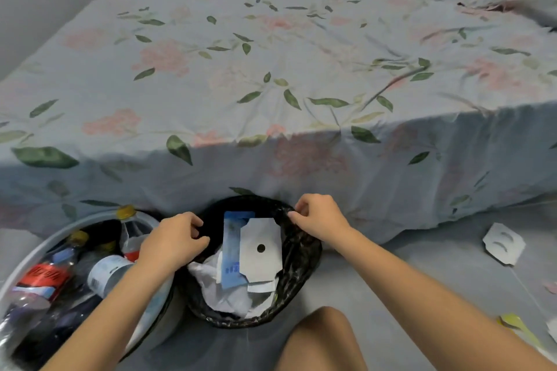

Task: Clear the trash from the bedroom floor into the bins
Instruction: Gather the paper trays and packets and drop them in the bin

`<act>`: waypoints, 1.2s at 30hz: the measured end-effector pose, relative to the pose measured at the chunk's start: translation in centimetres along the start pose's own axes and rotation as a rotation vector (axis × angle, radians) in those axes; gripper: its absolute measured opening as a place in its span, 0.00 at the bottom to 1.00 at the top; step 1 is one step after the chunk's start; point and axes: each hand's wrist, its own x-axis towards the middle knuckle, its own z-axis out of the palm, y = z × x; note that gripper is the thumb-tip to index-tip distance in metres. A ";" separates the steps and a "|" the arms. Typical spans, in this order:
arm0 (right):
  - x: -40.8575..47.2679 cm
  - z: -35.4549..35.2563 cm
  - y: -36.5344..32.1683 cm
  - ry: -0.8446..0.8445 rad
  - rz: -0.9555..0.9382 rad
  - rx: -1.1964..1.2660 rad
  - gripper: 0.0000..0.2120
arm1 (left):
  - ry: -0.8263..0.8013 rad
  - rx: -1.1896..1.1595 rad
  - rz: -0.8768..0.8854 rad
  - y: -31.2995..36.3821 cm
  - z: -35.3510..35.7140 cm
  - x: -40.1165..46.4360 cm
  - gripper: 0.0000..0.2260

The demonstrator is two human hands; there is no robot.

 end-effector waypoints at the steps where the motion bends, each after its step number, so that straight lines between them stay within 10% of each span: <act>1: -0.1 -0.8 1.3 0.030 0.016 -0.024 0.11 | 0.007 0.021 0.031 0.8 0.0 -0.1 0.16; 23: -20.8 -12.7 56.3 0.240 0.990 0.042 0.21 | -0.454 0.442 1.022 49.6 38.5 -0.5 0.16; 28: -22.6 -11.4 64.2 0.347 1.192 0.195 0.26 | -0.514 0.250 0.807 55.9 46.2 1.8 0.22; 36: -20.7 -11.3 72.1 0.119 1.006 -0.028 0.47 | -0.352 0.199 0.737 66.5 54.0 6.3 0.35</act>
